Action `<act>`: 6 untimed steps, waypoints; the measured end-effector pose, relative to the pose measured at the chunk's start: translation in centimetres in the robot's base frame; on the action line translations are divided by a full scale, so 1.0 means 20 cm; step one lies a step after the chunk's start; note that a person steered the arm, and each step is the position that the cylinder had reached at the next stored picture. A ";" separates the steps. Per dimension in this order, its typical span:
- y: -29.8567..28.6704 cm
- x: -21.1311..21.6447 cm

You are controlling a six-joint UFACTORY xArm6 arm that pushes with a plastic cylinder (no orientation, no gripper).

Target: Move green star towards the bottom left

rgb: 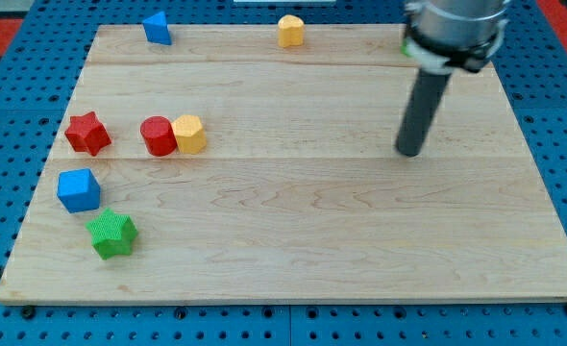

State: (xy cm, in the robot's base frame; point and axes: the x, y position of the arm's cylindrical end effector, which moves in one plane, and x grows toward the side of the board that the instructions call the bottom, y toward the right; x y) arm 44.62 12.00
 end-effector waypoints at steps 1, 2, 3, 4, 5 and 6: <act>-0.36 0.13; -0.86 0.14; -1.16 0.36; -1.54 0.49; -1.80 0.45; -1.87 0.39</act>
